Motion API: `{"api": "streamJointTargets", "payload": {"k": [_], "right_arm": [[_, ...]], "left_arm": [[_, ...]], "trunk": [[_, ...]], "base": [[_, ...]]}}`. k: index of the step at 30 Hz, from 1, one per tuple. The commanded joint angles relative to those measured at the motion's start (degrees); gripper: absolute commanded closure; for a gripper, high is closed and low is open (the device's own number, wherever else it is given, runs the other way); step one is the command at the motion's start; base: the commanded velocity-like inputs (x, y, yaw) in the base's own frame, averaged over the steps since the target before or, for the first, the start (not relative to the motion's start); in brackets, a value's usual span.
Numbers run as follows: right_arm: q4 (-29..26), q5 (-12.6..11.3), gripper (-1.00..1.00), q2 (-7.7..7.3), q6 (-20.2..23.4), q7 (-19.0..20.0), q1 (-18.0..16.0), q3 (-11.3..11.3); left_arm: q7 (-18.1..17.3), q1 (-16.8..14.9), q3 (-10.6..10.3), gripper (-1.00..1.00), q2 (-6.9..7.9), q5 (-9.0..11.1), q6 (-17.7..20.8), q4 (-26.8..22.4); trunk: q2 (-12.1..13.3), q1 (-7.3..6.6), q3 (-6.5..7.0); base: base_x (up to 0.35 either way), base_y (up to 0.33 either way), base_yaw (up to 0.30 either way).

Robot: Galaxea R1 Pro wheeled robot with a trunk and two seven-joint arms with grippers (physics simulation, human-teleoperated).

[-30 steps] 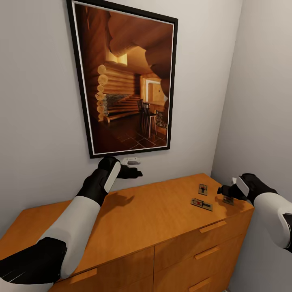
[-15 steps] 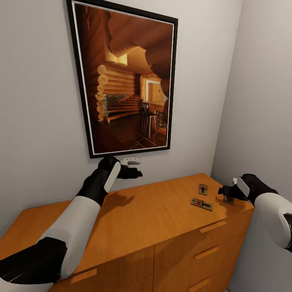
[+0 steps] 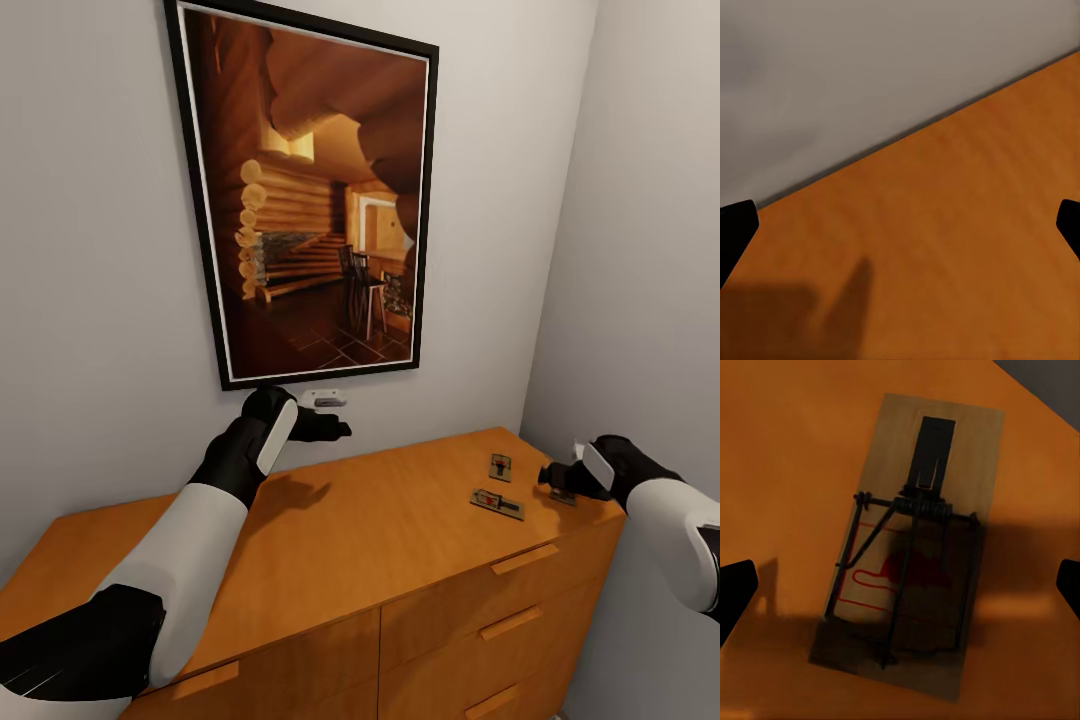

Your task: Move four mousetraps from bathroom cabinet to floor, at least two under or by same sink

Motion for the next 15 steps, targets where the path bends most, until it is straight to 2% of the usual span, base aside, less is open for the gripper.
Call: {"api": "streamJointTargets", "payload": {"k": [1, 15], "right_arm": [[0.21, -0.29, -1.00, -0.01, -0.13, -0.09, -0.03, -0.08], [2.12, -0.21, -1.00, 0.07, -2.46, -0.09, -0.03, -0.05]], "left_arm": [[0.08, -0.04, -0.04, -1.00, 0.01, 0.14, 0.21, -0.04], [0.08, -0.04, -0.04, -1.00, 0.01, 0.14, 0.13, 0.04]], "trunk": [[-0.04, 0.00, -0.07], [-0.04, 0.00, -0.07]], "base": [[0.000, 0.000, 0.000], [0.000, 0.000, 0.000]]}}
